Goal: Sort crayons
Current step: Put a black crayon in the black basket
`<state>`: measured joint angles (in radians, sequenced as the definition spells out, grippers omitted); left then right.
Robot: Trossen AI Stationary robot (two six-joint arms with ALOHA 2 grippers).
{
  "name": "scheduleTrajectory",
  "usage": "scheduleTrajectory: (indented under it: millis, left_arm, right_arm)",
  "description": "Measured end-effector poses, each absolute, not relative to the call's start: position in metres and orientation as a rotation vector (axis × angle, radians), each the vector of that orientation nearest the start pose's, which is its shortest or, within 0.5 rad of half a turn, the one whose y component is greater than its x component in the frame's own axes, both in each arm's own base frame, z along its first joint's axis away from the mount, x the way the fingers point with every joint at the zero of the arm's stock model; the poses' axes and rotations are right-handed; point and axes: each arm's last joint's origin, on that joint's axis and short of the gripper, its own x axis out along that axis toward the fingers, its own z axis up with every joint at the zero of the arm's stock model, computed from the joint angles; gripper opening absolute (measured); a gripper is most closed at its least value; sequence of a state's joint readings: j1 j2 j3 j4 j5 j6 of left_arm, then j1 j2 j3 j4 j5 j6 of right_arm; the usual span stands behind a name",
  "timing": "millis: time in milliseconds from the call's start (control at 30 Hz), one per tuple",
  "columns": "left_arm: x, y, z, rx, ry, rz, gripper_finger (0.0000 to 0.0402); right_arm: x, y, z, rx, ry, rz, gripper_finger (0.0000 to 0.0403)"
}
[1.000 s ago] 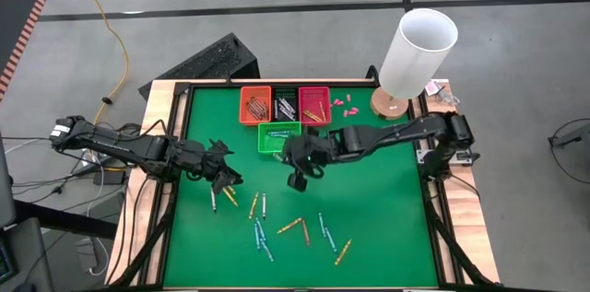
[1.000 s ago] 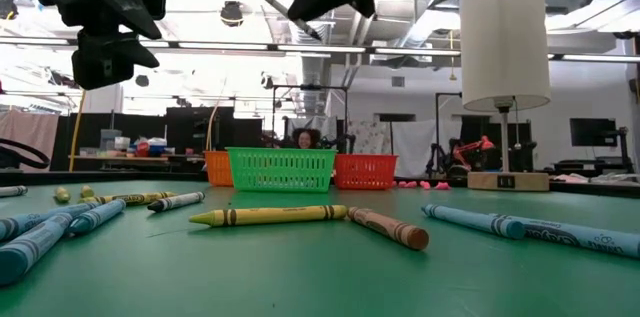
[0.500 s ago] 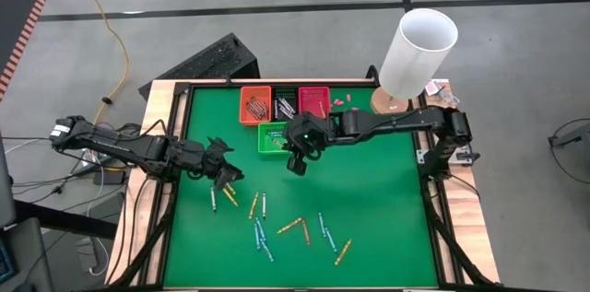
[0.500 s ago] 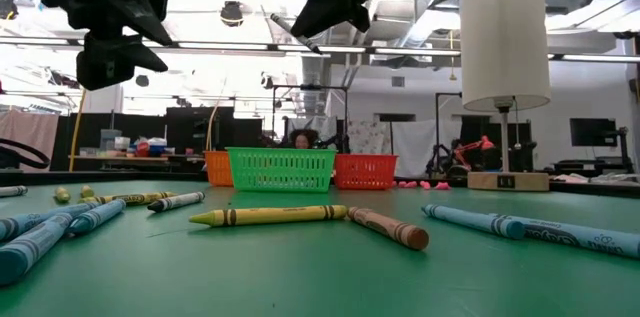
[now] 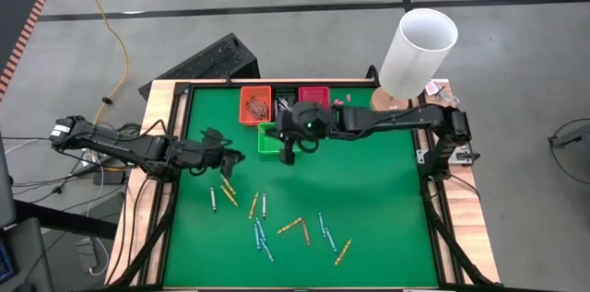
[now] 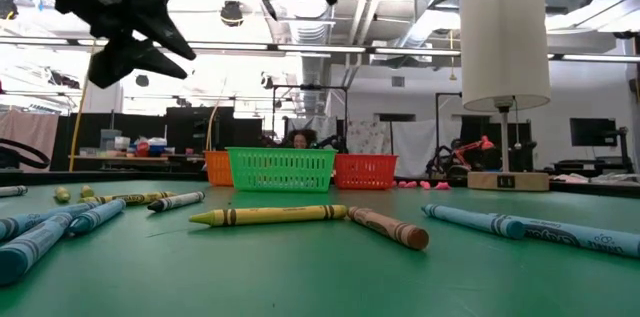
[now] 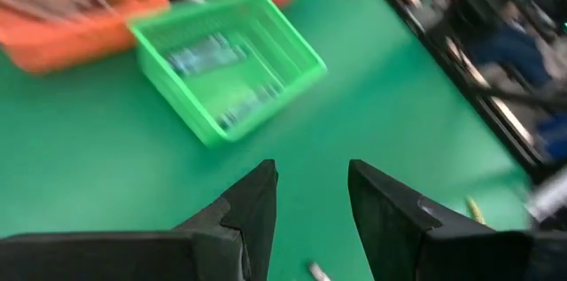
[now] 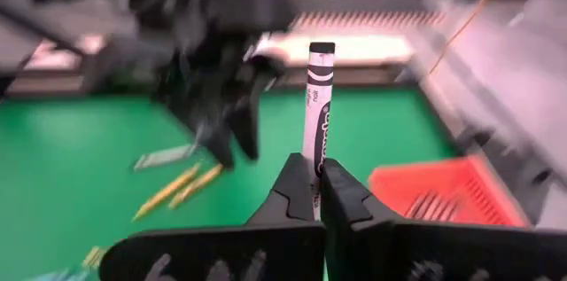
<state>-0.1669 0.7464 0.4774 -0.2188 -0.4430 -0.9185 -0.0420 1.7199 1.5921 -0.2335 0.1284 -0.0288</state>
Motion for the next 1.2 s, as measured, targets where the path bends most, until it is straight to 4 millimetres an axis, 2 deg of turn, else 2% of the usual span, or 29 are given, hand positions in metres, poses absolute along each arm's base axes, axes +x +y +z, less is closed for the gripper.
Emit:
scheduleTrajectory:
  millis: [200, 433, 533, 733, 900, 1100, 1200]
  left_arm:
    - [0.160, -0.011, 0.232, -0.654, 0.246, 0.575, 0.0131]
    - [0.160, -0.010, 0.233, -0.517, 0.274, 0.571, 0.0131]
    - [0.159, -0.009, 0.233, -0.497, 0.263, 0.598, 0.0131]
    - [0.159, -0.003, 0.233, -0.432, 0.266, 0.640, 0.0131]
    - [0.159, 0.004, 0.233, -0.420, 0.265, 0.681, 0.0131]
    - [0.159, 0.010, 0.233, -0.422, 0.262, 0.719, 0.0131]
    - [0.159, 0.012, 0.233, -0.432, 0.268, 0.713, 0.0131]
  right_arm:
    - [0.401, -0.052, 0.368, -0.061, 0.256, -0.243, 0.0002]
    - [0.389, -0.110, 0.364, -0.057, 0.286, -0.390, 0.0002]
    - [0.387, -0.140, 0.355, -0.036, 0.300, -0.457, 0.0002]
    - [0.390, -0.190, 0.318, 0.025, 0.370, -0.507, 0.0002]
    - [0.392, -0.213, 0.294, 0.113, 0.397, -0.463, 0.0002]
    - [0.383, -0.234, 0.286, 0.216, 0.401, -0.500, 0.0002]
    - [0.381, -0.238, 0.286, 0.253, 0.393, -0.490, 0.0002]
